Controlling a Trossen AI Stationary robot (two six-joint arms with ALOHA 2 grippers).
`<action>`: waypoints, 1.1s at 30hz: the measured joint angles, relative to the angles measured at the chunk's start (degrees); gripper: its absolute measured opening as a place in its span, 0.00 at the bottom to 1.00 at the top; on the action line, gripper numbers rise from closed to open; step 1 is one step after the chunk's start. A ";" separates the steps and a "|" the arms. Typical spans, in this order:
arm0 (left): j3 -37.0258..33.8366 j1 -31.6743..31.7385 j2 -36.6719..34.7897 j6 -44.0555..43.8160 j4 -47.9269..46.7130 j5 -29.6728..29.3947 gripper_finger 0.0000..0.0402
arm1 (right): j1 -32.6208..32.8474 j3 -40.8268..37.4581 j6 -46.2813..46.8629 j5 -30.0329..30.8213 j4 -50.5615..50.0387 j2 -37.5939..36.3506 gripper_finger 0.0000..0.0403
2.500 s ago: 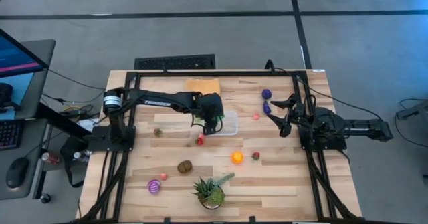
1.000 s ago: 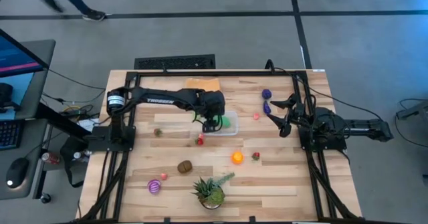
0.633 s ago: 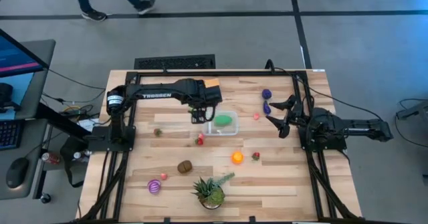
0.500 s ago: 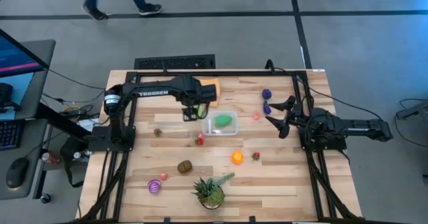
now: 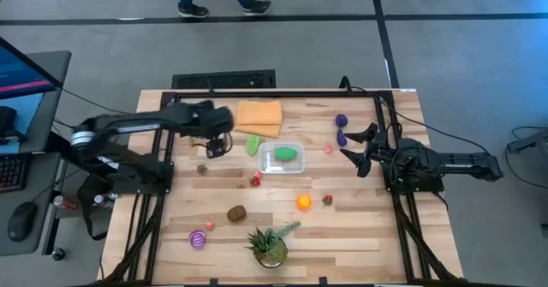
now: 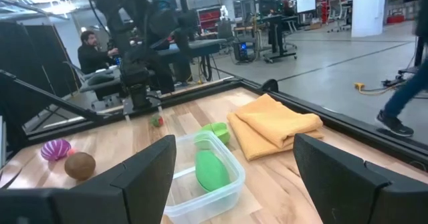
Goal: Pick and placing Produce into tupperware
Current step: Put the violet eggplant into the transparent container
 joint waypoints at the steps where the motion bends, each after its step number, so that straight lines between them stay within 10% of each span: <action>1: -3.15 -0.04 -3.14 0.52 3.86 0.80 0.66 | -0.06 -0.01 0.00 0.02 0.00 0.00 0.74; 14: -32.28 -0.07 -30.51 2.51 42.60 7.73 0.66 | -2.67 6.38 15.34 11.97 -15.78 -0.02 0.74; 33: -40.59 -0.09 -23.76 -15.10 63.87 3.47 0.66 | -8.05 16.56 33.07 14.93 -34.20 19.38 0.69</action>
